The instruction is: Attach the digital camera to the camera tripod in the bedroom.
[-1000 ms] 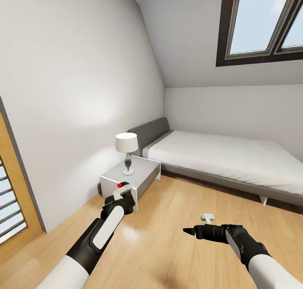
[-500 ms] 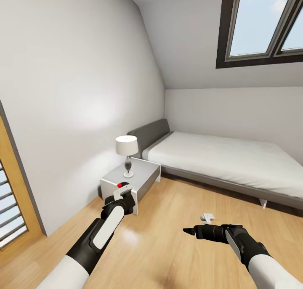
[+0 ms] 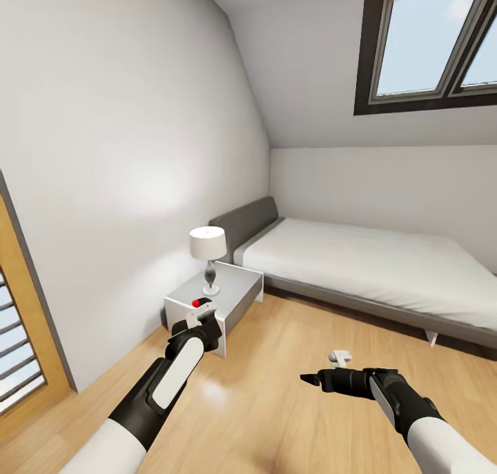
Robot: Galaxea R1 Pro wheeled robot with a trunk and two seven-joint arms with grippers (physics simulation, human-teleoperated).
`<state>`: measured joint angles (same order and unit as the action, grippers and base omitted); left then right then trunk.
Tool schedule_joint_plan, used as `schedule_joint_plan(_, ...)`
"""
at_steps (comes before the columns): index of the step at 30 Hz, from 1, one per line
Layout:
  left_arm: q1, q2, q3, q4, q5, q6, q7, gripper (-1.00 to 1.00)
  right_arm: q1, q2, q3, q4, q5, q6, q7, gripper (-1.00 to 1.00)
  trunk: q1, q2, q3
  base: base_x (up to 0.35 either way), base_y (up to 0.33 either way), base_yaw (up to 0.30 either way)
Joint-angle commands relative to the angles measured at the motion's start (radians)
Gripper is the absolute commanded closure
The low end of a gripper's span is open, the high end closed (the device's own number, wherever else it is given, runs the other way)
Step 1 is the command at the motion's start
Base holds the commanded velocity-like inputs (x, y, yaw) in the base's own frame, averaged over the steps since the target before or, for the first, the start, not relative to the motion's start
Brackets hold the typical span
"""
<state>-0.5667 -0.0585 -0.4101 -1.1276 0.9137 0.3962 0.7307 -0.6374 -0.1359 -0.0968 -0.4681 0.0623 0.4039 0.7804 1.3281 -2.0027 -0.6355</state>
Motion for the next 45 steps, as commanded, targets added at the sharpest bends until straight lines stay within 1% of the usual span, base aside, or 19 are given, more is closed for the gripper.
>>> schedule_joint_plan(1, -0.001, 0.000, -0.001, -0.001, 0.005, 0.002, 0.006, 1.00, 0.000, 0.001, -0.007, -0.001, 0.007, 0.008, 0.007, -1.00, -0.004, 0.007, 0.002, 0.000, 0.000, 0.000)
schedule_joint_plan(15, -0.001, 0.001, -0.001, 0.004, 0.008, 0.004, 0.006, 1.00, -0.001, 0.001, -0.007, 0.001, 0.007, 0.008, 0.007, -1.00, -0.058, 0.105, 0.046, 0.000, 0.000, 0.000)
schedule_joint_plan(21, -0.001, 0.001, 0.000, 0.066, 0.007, -0.002, 0.003, 1.00, -0.001, -0.002, -0.007, 0.008, 0.005, 0.008, 0.001, -1.00, -0.081, 0.147, 0.065, 0.000, 0.000, 0.000)
schedule_joint_plan(24, -0.001, 0.002, 0.001, 0.159, -0.005, -0.009, 0.001, 1.00, 0.000, -0.006, -0.007, 0.035, 0.005, 0.007, -0.019, -1.00, -0.092, 0.168, 0.074, 0.000, 0.000, 0.000)
schedule_joint_plan(25, -0.001, 0.004, 0.001, 0.210, -0.007, -0.011, 0.001, 1.00, 0.000, -0.009, -0.008, 0.068, 0.005, 0.004, -0.043, -1.00, -0.096, 0.175, 0.077, 0.000, 0.000, 0.000)
schedule_joint_plan(27, -0.001, 0.012, 0.001, 0.262, -0.008, -0.013, 0.002, 1.00, 0.000, -0.014, -0.008, 0.110, 0.006, -0.006, -0.075, -1.00, -0.104, 0.189, 0.084, 0.000, 0.000, 0.000)
schedule_joint_plan(29, -0.001, 0.037, 0.001, 0.353, -0.006, -0.017, 0.001, 1.00, 0.000, -0.032, -0.007, 0.185, 0.006, -0.035, -0.132, -1.00, -0.111, 0.203, 0.090, 0.000, 0.000, 0.000)
schedule_joint_plan(30, 0.001, 0.059, 0.001, 0.422, -0.003, -0.025, -0.001, 1.00, 0.001, -0.047, -0.007, 0.243, 0.006, -0.064, -0.171, -1.00, -0.115, 0.210, 0.093, 0.000, 0.000, 0.000)
schedule_joint_plan(31, 0.000, 0.069, 0.001, 0.456, -0.002, -0.032, -0.002, 1.00, 0.001, -0.053, -0.006, 0.275, 0.006, -0.082, -0.189, -1.00, -0.119, 0.217, 0.096, 0.000, 0.000, 0.000)
schedule_joint_plan(32, 0.001, 0.084, 0.001, 0.519, 0.000, -0.055, -0.008, 1.00, 0.001, -0.064, -0.005, 0.340, 0.007, -0.125, -0.221, -1.00, -0.123, 0.224, 0.099, 0.000, 0.000, 0.000)
schedule_joint_plan(33, 0.001, 0.089, 0.001, 0.548, 0.001, -0.070, -0.014, 1.00, 0.001, -0.069, -0.005, 0.371, 0.007, -0.149, -0.235, -1.00, -0.127, 0.231, 0.102, 0.000, 0.000, 0.000)
schedule_joint_plan(34, 0.002, 0.098, 0.002, 0.597, 0.002, -0.107, -0.027, 1.00, 0.003, -0.076, -0.003, 0.420, 0.007, -0.198, -0.259, -1.00, -0.131, 0.238, 0.105, 0.000, 0.000, 0.000)
schedule_joint_plan(35, 0.002, 0.104, 0.002, 0.638, 0.004, -0.149, -0.047, 1.00, 0.004, -0.081, -0.001, 0.450, 0.008, -0.241, -0.277, -1.00, -0.134, 0.245, 0.109, 0.000, 0.000, 0.000)
schedule_joint_plan(36, 0.002, 0.109, 0.001, 0.711, 0.005, -0.221, -0.095, 1.00, 0.003, -0.085, 0.000, 0.481, 0.013, -0.294, -0.306, -1.00, -0.138, 0.252, 0.112, 0.000, 0.000, 0.000)
schedule_joint_plan(37, 0.003, 0.110, 0.001, 0.749, 0.005, -0.244, -0.119, 1.00, 0.003, -0.086, 0.001, 0.488, 0.015, -0.309, -0.319, -1.00, -0.142, 0.259, 0.115, 0.000, 0.000, 0.000)
schedule_joint_plan(40, 0.003, 0.106, 0.001, 0.838, 0.005, -0.271, -0.176, 1.00, 0.005, -0.087, 0.001, 0.496, 0.016, -0.328, -0.339, -1.00, -0.154, 0.280, 0.124, 0.000, 0.000, 0.000)
schedule_joint_plan(41, 0.004, 0.105, 0.001, 0.886, 0.005, -0.280, -0.211, 1.00, 0.009, -0.088, 0.002, 0.498, 0.016, -0.333, -0.347, -1.00, -0.157, 0.287, 0.127, 0.000, 0.000, 0.000)
schedule_joint_plan(44, 0.004, 0.103, 0.002, 0.961, 0.005, -0.296, -0.276, 1.00, 0.024, -0.088, 0.002, 0.500, 0.017, -0.338, -0.356, -1.00, -0.169, 0.308, 0.137, 0.000, 0.000, 0.000)
schedule_joint_plan(45, 0.005, 0.102, 0.002, 1.010, 0.005, -0.310, -0.328, 1.00, 0.035, -0.088, 0.002, 0.501, 0.017, -0.340, -0.360, -1.00, -0.173, 0.315, 0.140, 0.000, 0.000, 0.000)
